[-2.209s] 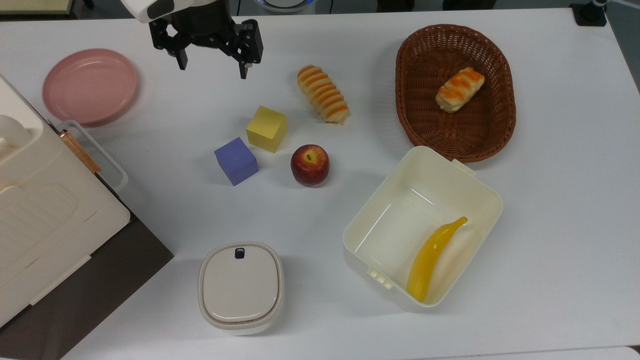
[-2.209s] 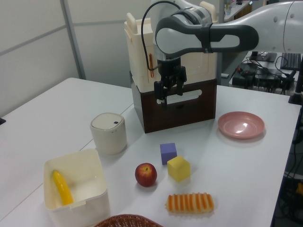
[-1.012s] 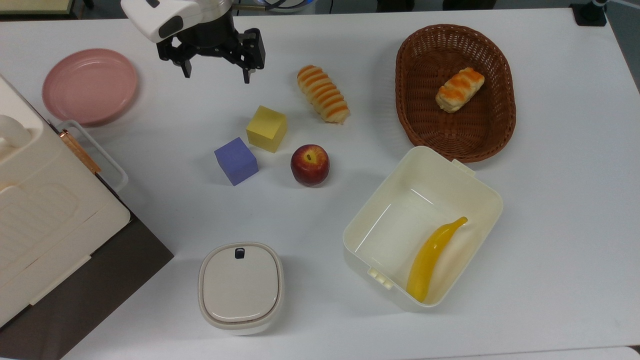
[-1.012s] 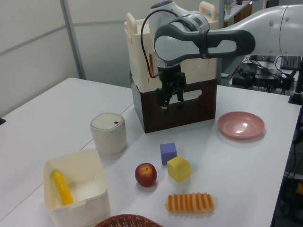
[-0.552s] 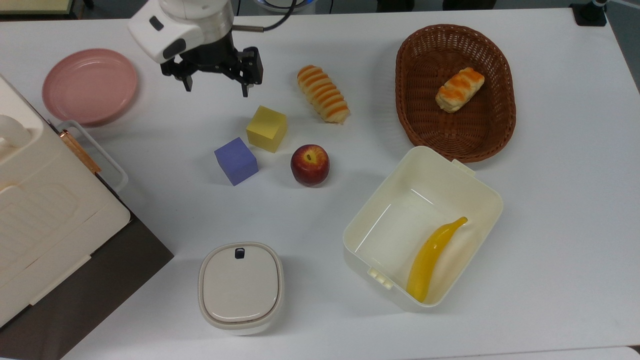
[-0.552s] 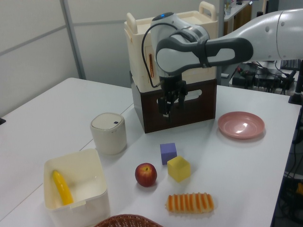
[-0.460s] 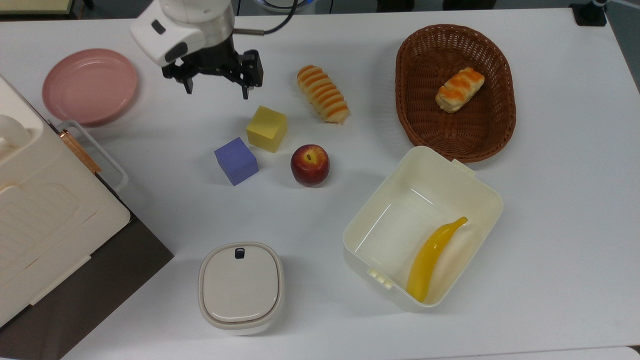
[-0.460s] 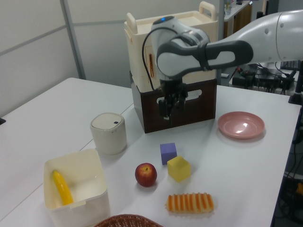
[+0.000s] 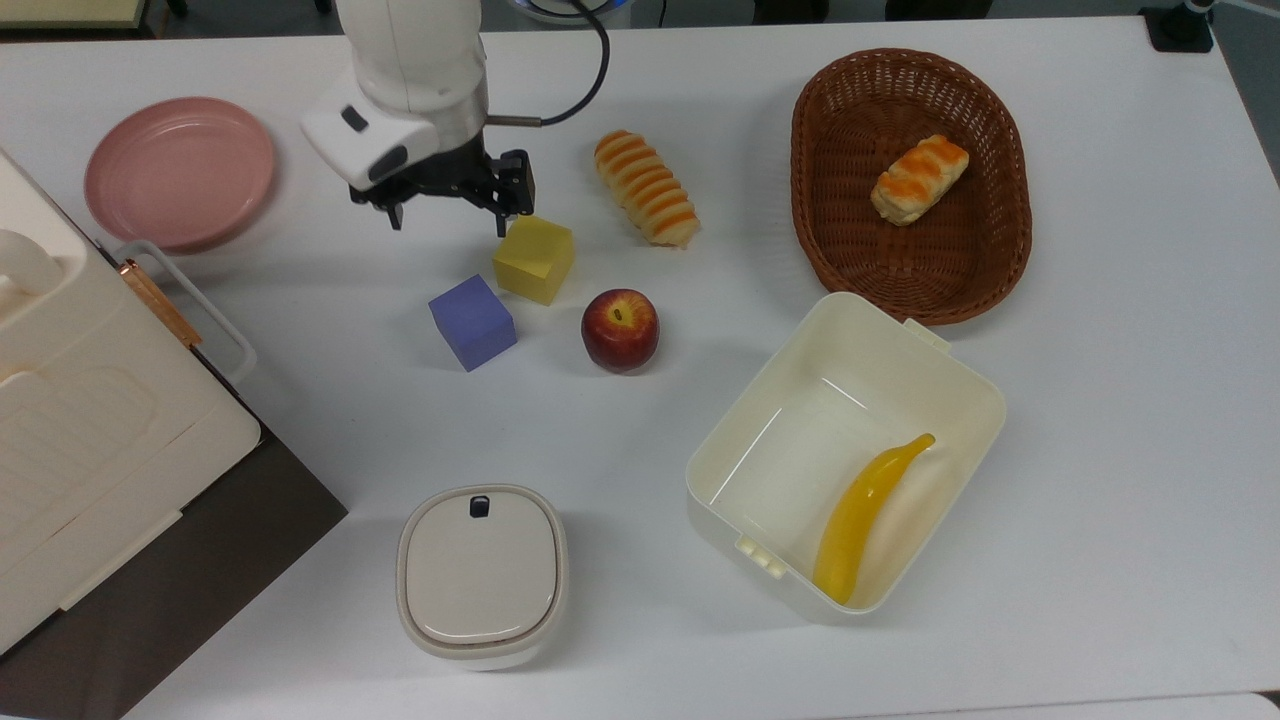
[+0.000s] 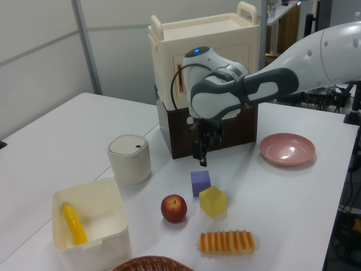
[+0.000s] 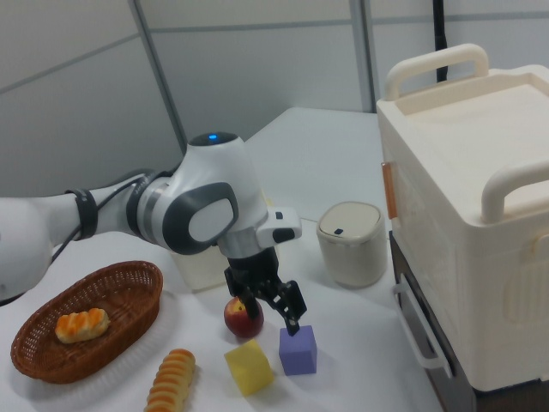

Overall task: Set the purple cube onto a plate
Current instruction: 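Lower the gripper onto the purple cube and close on it, then lift the purple cube and carry it over the pink plate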

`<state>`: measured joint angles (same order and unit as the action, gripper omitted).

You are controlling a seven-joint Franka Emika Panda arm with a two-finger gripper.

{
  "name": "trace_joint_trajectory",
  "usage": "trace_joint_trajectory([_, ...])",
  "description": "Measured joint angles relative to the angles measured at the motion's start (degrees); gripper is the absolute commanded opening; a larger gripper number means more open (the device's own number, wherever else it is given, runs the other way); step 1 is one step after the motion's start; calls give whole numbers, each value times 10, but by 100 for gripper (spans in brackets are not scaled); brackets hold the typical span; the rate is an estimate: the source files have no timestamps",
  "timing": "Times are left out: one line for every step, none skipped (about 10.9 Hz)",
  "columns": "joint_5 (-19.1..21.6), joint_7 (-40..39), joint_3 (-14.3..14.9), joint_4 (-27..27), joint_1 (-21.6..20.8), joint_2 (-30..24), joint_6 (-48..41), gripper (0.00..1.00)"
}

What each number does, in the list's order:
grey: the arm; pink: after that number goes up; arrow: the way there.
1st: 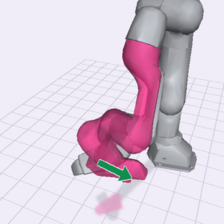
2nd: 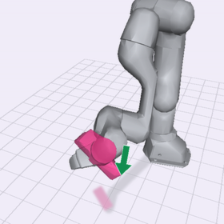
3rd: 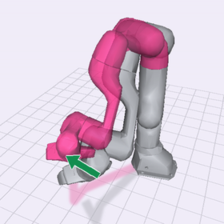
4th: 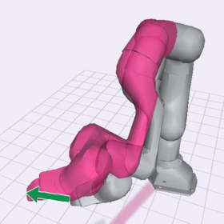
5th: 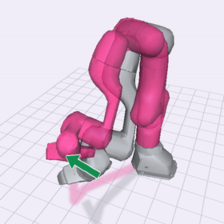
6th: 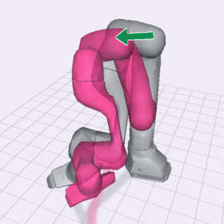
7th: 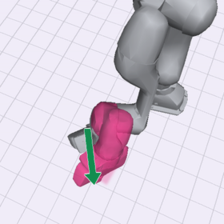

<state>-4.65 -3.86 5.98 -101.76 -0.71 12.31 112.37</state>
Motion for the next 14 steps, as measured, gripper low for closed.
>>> trace_joint_trajectory([-1,-41,0,-2,0,8,1,100])
trace_joint_trajectory([-1,-96,0,-3,0,16,2,100])
trace_joint_trajectory([-1,-156,0,-3,1,27,3,100])
trace_joint_trajectory([-1,-192,0,-3,1,37,7,100])
trace_joint_trajectory([-1,-213,0,-4,2,49,24,100])
trace_joint_trajectory([-1,-223,0,-4,2,64,48,100])
trace_joint_trajectory([-1,-227,0,-3,2,87,86,100])
trace_joint_trajectory([-1,-228,-1,-3,1,101,105,100])
trace_joint_trajectory([-1,-228,-2,-2,1,113,120,85])
trace_joint_trajectory([-1,-228,-3,-2,1,121,129,64])
trace_joint_trajectory([0,-222,-5,-1,1,126,140,48])
trace_joint_trajectory([0,-204,-5,0,1,127,146,47])
trace_joint_trajectory([0,-190,-5,3,1,127,146,47])
trace_joint_trajectory([0,-189,-5,6,1,127,146,47])
